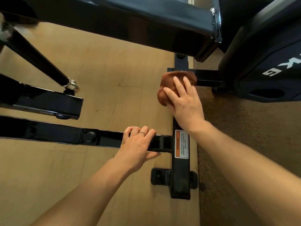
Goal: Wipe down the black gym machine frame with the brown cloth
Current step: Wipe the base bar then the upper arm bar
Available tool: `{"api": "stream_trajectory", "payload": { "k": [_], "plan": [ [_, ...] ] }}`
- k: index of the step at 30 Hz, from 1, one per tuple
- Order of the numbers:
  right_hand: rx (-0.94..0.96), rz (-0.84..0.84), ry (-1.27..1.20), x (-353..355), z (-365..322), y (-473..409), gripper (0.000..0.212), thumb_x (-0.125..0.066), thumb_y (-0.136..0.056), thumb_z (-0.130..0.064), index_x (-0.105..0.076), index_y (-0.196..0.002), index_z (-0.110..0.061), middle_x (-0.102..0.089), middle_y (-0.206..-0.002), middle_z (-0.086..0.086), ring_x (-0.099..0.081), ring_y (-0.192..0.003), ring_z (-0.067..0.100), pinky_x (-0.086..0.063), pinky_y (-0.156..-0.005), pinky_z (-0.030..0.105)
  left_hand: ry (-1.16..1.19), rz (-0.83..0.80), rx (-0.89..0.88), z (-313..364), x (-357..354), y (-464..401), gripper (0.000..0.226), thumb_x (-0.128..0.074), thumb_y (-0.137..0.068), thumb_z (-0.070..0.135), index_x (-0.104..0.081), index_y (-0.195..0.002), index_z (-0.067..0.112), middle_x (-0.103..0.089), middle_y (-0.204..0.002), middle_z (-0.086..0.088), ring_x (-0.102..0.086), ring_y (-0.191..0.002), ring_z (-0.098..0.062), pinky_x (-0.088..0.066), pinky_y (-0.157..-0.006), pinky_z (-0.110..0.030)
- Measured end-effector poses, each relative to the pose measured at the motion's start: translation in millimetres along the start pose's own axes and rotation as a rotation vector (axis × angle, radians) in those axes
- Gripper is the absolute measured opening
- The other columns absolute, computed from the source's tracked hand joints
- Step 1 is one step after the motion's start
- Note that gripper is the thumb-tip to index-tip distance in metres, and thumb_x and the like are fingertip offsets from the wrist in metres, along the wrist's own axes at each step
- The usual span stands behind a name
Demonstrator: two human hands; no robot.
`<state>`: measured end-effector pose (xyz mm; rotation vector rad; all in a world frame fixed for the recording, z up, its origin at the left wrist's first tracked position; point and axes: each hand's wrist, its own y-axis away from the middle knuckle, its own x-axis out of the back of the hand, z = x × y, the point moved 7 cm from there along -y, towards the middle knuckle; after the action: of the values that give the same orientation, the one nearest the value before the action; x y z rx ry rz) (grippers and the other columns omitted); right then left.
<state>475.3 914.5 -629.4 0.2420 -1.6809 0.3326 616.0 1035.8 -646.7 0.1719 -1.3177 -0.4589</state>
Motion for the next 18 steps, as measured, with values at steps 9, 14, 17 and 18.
{"api": "stream_trajectory", "payload": {
  "k": [9, 14, 17, 18],
  "plan": [
    [-0.056, -0.053, 0.137, 4.5, 7.4, -70.2, 0.041, -0.059, -0.098, -0.046, -0.056, -0.136, -0.029, -0.047, -0.150, 0.010, -0.040, -0.139, 0.038, -0.030, -0.119, 0.057, 0.006, -0.026, 0.008, 0.8, 0.1, 0.3, 0.050, -0.054, -0.093, 0.064, -0.036, -0.132, 0.039, -0.043, -0.132, 0.013, -0.036, -0.130, -0.017, -0.011, -0.118, -0.038],
    [-0.123, -0.099, 0.108, 10.1, 4.5, -69.9, 0.046, -0.057, -0.099, -0.046, -0.048, -0.141, -0.030, -0.041, -0.153, 0.011, -0.035, -0.143, 0.041, -0.033, -0.114, 0.062, 0.010, -0.019, 0.004, 0.1, -0.4, 0.1, 0.050, -0.055, -0.093, 0.064, -0.036, -0.132, 0.039, -0.043, -0.131, 0.013, -0.036, -0.130, -0.017, -0.012, -0.117, -0.039],
    [-0.165, -0.105, 0.108, 7.9, 1.3, -51.8, 0.049, -0.058, -0.100, -0.044, -0.043, -0.145, -0.032, -0.033, -0.159, 0.013, -0.024, -0.148, 0.045, -0.031, -0.115, 0.063, -0.002, -0.009, -0.001, 0.1, -0.7, 0.3, 0.050, -0.054, -0.092, 0.065, -0.036, -0.131, 0.038, -0.043, -0.129, 0.012, -0.036, -0.128, -0.018, -0.012, -0.115, -0.038],
    [-0.183, -0.104, 0.102, 7.3, 0.2, -44.1, 0.049, -0.058, -0.100, -0.044, -0.042, -0.146, -0.033, -0.030, -0.162, 0.013, -0.022, -0.149, 0.046, -0.030, -0.116, 0.063, 0.000, -0.007, -0.004, 0.3, -0.7, 0.2, 0.051, -0.054, -0.092, 0.065, -0.037, -0.131, 0.038, -0.044, -0.129, 0.012, -0.037, -0.128, -0.018, -0.013, -0.115, -0.039]
  ]
}}
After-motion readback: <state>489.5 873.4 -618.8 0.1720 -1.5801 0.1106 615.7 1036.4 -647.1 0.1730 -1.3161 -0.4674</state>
